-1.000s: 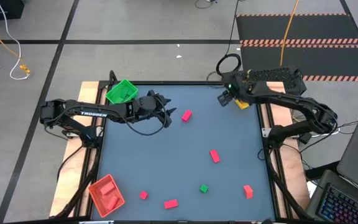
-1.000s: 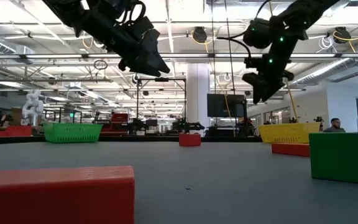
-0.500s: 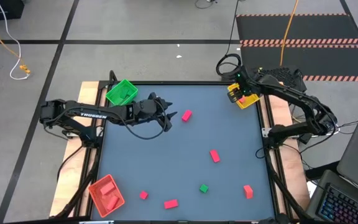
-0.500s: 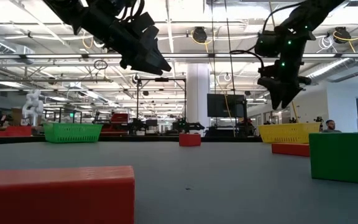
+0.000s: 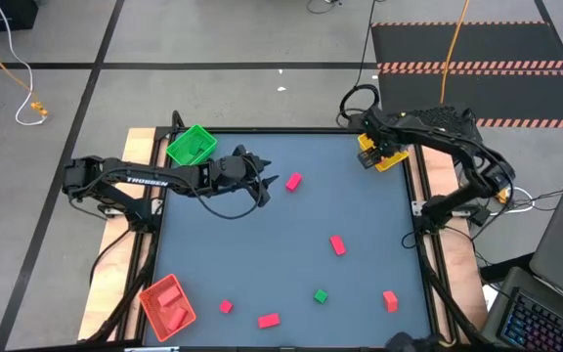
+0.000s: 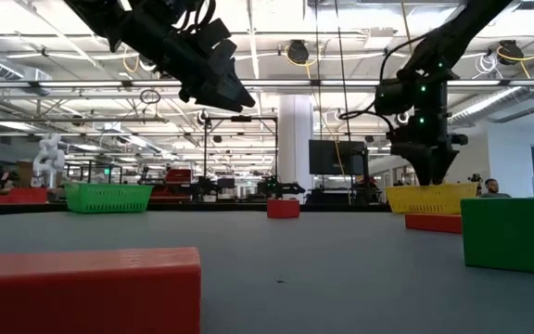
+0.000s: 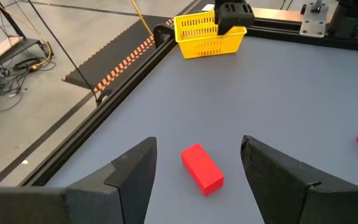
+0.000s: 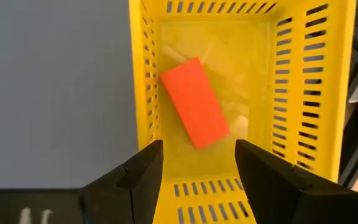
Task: Sort & place blocks by color
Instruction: Put the orange block into the orange bin
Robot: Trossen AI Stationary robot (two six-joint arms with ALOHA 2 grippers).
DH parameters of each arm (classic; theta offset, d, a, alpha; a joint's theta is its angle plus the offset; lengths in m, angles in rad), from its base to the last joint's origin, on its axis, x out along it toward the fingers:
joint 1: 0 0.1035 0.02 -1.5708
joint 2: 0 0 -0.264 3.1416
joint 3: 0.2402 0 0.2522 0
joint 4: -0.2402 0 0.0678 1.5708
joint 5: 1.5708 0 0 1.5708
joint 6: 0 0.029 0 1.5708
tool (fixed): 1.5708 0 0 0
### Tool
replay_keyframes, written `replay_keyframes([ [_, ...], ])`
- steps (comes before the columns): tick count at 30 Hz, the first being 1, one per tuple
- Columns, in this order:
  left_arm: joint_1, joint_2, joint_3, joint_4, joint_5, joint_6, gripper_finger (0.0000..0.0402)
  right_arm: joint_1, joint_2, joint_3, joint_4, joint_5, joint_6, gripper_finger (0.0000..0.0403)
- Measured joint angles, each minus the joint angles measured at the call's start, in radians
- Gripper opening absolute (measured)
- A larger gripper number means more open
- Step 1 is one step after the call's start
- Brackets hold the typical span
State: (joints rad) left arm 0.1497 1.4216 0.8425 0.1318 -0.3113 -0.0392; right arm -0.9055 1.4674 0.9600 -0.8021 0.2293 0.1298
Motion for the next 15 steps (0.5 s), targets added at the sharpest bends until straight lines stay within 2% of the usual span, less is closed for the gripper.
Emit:
replay_keyframes([
  [4, 0.000, 0.000, 0.000, -0.001, 0.000, 0.002, 0.0234, -0.018, 0.034, 0.000, 0.001, -0.002, -0.004, 0.0196],
  [8, 0.000, 0.000, 0.000, -0.001, -0.001, 0.002, 0.0234, -0.041, 0.053, 0.000, 0.004, -0.053, -0.012, 0.0196],
  [15, 0.000, 0.000, 0.000, -0.007, -0.001, 0.008, 0.0234, -0.078, 0.059, 0.000, 0.020, -0.052, -0.044, 0.0196],
])
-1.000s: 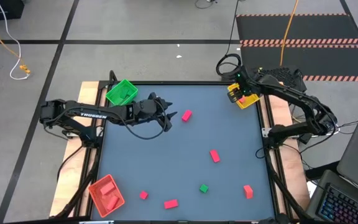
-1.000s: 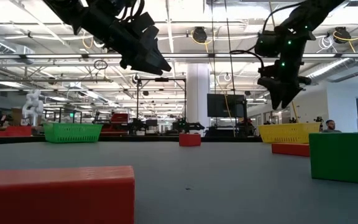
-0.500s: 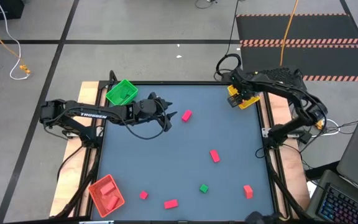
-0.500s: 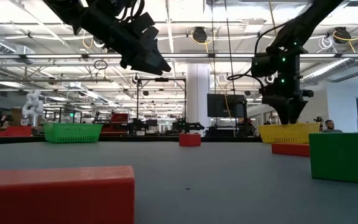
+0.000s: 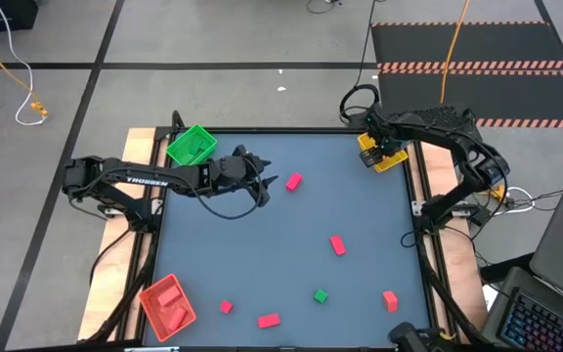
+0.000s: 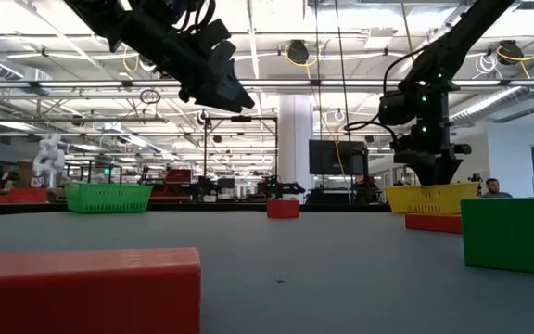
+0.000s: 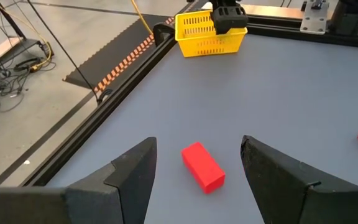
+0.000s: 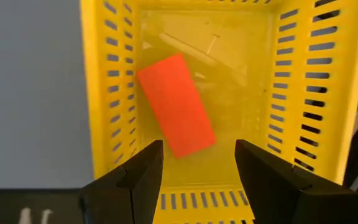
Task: Sort & place blocks by color
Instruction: Put the orange block into the orange bin
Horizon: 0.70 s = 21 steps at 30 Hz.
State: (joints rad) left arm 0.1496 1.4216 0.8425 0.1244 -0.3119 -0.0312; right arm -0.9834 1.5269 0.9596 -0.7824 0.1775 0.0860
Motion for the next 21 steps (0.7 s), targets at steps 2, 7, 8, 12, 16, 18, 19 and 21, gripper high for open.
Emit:
replay_keyframes([
  [2, 0.000, 0.000, 0.000, -0.001, 0.000, 0.000, 0.0234, -0.007, 0.000, 0.000, 0.000, 0.000, -0.005, 0.0196],
  [7, 0.000, 0.000, 0.000, -0.002, 0.000, 0.001, 0.0234, -0.014, 0.000, -0.036, 0.055, -0.006, -0.035, 0.0196],
  [8, 0.000, 0.000, 0.000, -0.002, 0.000, 0.001, 0.0234, -0.014, 0.000, -0.045, 0.071, -0.015, -0.042, 0.0196],
  [12, 0.000, 0.000, 0.000, -0.002, 0.000, 0.001, 0.0234, -0.012, 0.001, -0.075, 0.115, -0.036, -0.047, 0.0196],
  [16, 0.000, 0.000, 0.000, -0.001, 0.000, 0.000, 0.0234, -0.010, 0.000, -0.076, 0.129, -0.035, -0.050, 0.0196],
  [18, 0.000, 0.000, 0.000, -0.001, 0.000, 0.000, 0.0234, -0.010, 0.000, -0.076, 0.133, -0.034, -0.048, 0.0194],
  [19, 0.000, 0.000, 0.000, -0.001, 0.000, 0.000, 0.0234, -0.010, 0.000, -0.076, 0.132, -0.030, -0.048, 0.0192],
  [21, 0.000, 0.000, 0.000, -0.001, 0.000, 0.000, 0.0234, -0.010, 0.000, -0.076, 0.129, -0.024, -0.047, 0.0181],
])
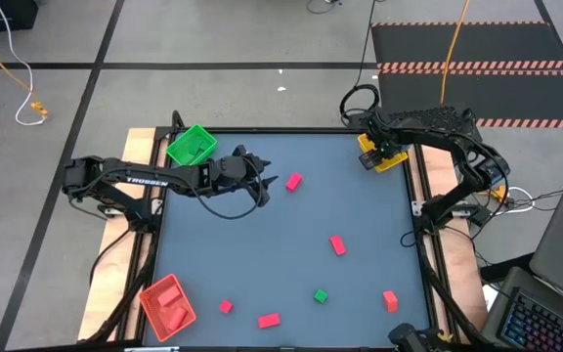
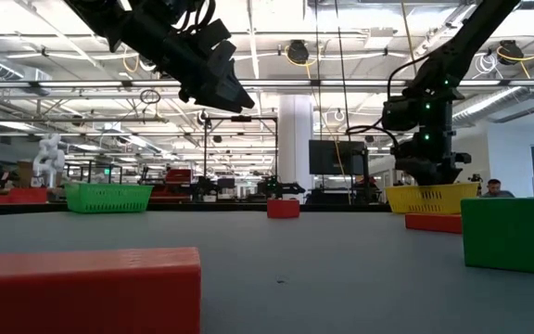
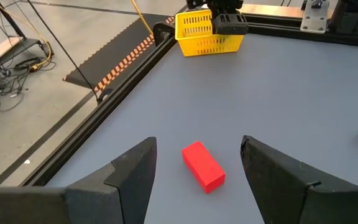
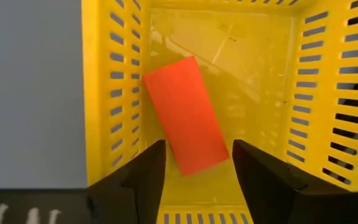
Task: Sort & place blocks by color
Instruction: Put the orange block into the orange bin
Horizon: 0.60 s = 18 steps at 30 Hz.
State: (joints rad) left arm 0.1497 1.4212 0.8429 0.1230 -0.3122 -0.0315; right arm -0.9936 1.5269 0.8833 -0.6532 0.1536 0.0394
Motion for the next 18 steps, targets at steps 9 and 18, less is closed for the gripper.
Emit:
replay_keyframes([
  [9, 0.000, 0.000, 0.000, 0.000, 0.000, -0.001, 0.0234, 0.000, -0.004, -0.065, 0.046, 0.000, 0.025, 0.0138],
  [18, 0.000, 0.000, 0.000, 0.000, 0.000, -0.003, 0.0234, 0.000, -0.004, -0.071, 0.058, 0.004, 0.006, 0.0124],
])
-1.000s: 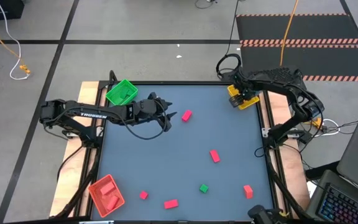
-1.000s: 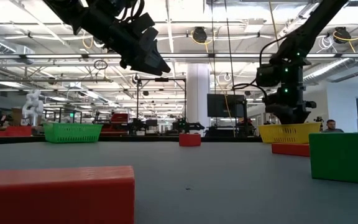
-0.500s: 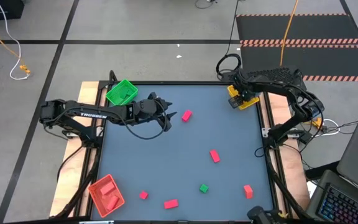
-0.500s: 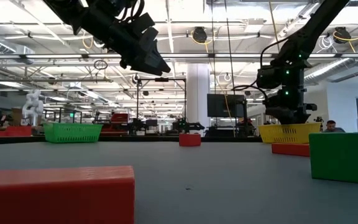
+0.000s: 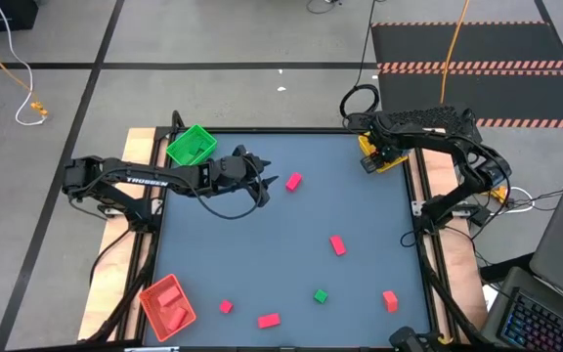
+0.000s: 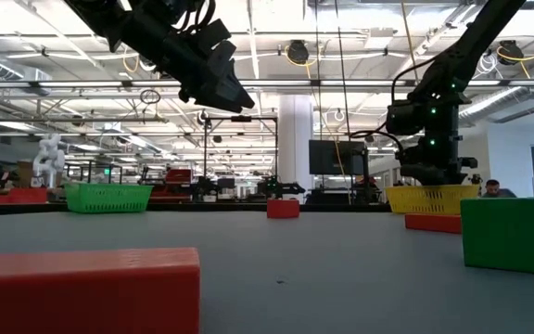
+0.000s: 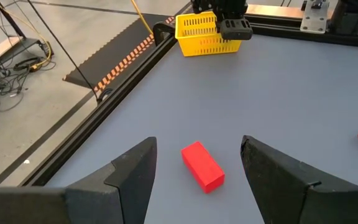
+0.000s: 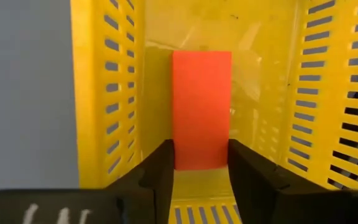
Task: Sort & place blocks by color
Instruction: Put the orange block into the orange bin
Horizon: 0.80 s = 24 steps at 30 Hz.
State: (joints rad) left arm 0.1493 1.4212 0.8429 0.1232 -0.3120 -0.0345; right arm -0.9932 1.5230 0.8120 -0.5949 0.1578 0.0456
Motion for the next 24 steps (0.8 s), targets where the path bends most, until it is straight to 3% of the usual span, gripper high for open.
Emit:
replay_keyframes([
  [6, -0.008, 0.000, 0.000, 0.000, 0.000, 0.000, 0.0234, 0.000, -0.058, -0.005, 0.001, 0.023, -0.002, 0.0084],
  [13, -0.009, 0.000, 0.000, 0.001, 0.000, -0.004, 0.0234, 0.008, -0.218, -0.005, 0.007, 0.021, -0.009, 0.0005],
  [18, -0.017, 0.000, 0.000, 0.001, 0.000, -0.016, 0.0234, 0.013, -0.288, -0.004, -0.021, 0.007, -0.006, 0.0009],
  [24, -0.027, 0.000, 0.000, 0.003, 0.000, -0.018, 0.0234, 0.013, -0.252, -0.003, -0.020, -0.005, 0.020, 0.0039],
])
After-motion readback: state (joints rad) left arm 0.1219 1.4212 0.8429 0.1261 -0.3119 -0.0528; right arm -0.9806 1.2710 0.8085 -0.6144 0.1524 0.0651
